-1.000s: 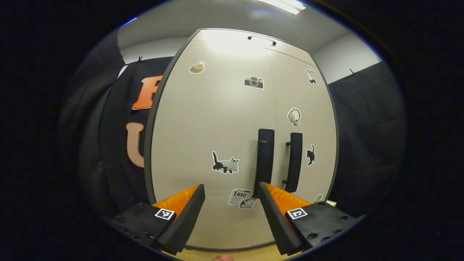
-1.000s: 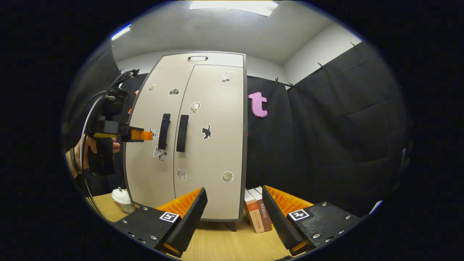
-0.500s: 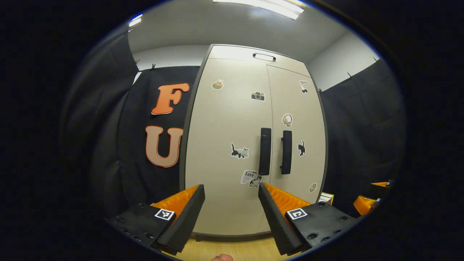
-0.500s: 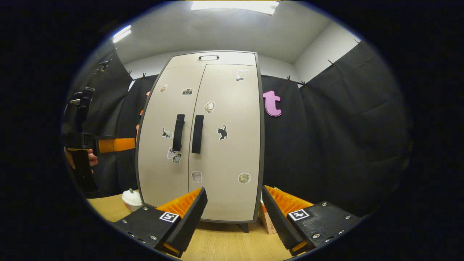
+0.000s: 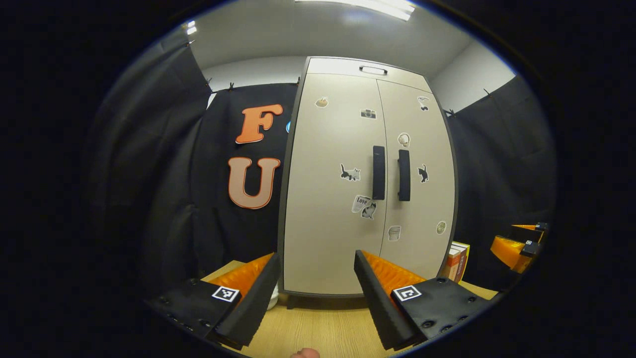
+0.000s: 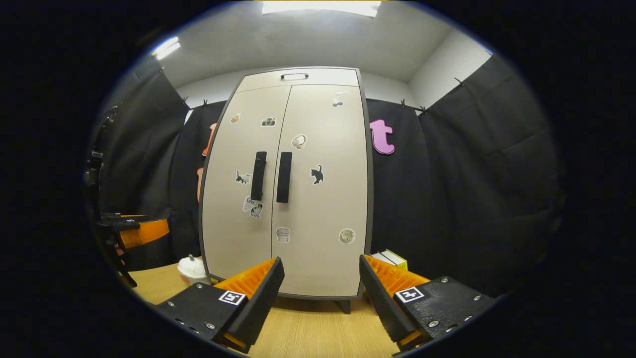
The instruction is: Grab one shoe with the right hand and put it into the shoe cabinet, grab the other shoe with the left hand and put it into the shoe cabinet; then close the right door with the right hand and the left door with the left hand.
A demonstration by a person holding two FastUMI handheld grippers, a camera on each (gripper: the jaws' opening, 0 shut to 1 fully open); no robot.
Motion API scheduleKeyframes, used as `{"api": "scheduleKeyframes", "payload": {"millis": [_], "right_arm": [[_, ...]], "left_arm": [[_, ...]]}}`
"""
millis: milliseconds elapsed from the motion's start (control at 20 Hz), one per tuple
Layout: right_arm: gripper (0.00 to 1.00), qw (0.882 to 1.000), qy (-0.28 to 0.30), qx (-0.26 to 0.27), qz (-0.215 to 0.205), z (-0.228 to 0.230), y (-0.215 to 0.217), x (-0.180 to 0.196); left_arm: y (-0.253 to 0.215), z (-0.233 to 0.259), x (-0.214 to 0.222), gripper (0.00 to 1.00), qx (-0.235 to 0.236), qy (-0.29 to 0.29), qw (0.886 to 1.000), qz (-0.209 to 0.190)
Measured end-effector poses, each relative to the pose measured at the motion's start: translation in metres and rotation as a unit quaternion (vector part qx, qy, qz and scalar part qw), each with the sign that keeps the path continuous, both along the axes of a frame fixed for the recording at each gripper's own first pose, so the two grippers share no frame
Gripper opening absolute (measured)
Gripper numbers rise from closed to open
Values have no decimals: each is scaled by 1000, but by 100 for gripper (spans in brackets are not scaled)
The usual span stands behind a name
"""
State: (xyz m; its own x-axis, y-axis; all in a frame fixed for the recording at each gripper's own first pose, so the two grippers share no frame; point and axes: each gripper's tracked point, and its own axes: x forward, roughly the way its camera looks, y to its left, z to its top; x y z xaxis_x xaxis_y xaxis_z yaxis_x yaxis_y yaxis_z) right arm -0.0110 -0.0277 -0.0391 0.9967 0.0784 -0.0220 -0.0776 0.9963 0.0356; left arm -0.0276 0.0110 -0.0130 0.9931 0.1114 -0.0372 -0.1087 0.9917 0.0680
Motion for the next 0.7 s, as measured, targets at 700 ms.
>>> {"api": "scheduleKeyframes", "payload": {"millis": [700], "right_arm": [[94, 1000, -3, 7, -3, 4, 3, -6]], "left_arm": [[11, 8, -10, 96, 9, -11, 1000, 11]]}}
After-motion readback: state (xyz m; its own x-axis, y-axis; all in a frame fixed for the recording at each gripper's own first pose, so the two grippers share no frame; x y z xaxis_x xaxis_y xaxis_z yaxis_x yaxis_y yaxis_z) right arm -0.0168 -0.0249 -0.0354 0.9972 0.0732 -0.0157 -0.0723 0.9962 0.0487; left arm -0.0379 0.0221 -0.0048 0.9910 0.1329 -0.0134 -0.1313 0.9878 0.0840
